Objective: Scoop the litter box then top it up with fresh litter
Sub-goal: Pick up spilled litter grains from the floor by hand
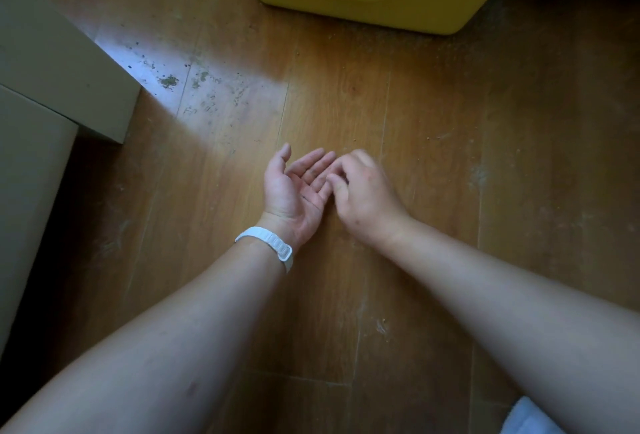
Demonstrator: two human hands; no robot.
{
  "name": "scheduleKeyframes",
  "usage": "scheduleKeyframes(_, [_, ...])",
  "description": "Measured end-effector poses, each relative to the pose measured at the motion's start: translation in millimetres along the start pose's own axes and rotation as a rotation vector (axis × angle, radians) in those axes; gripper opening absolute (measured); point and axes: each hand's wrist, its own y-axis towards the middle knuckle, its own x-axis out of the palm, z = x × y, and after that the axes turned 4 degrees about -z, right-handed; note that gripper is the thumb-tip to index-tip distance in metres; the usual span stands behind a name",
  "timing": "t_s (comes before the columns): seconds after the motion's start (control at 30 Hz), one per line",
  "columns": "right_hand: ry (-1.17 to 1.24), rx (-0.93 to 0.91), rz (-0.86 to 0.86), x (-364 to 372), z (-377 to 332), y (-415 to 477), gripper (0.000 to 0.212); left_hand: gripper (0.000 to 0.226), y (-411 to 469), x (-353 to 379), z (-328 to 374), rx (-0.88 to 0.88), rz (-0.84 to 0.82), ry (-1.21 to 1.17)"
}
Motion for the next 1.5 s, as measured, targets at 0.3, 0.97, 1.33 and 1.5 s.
scheduleKeyframes(0.3, [0.09, -0.015, 0.039, 3.3, -5.3, -15.4, 0.011, 0.054, -6.5, 3.4, 0.8, -0.085, -0.079, -0.076])
scheduleKeyframes(0.97, [-0.243, 0.101, 0.041, -19.3, 63.0, 33.3, 0.017, 0.056, 2.6, -9.2, 22.2, -0.002, -0.035, -0.02])
scheduleKeyframes(1.33, [-0.357, 0.093, -0.021, -16.8, 59.0, 43.0, 0.019, 0.057, 7.2, -7.8, 14.6, -0.013, -0.055, -0.025])
scheduleKeyframes(1.5, [-0.379, 0.152, -0.06, -16.4, 56.1, 45.0, 0.02, 0.057, 6.4, -8.8, 9.9, -0.019, -0.054, -0.019])
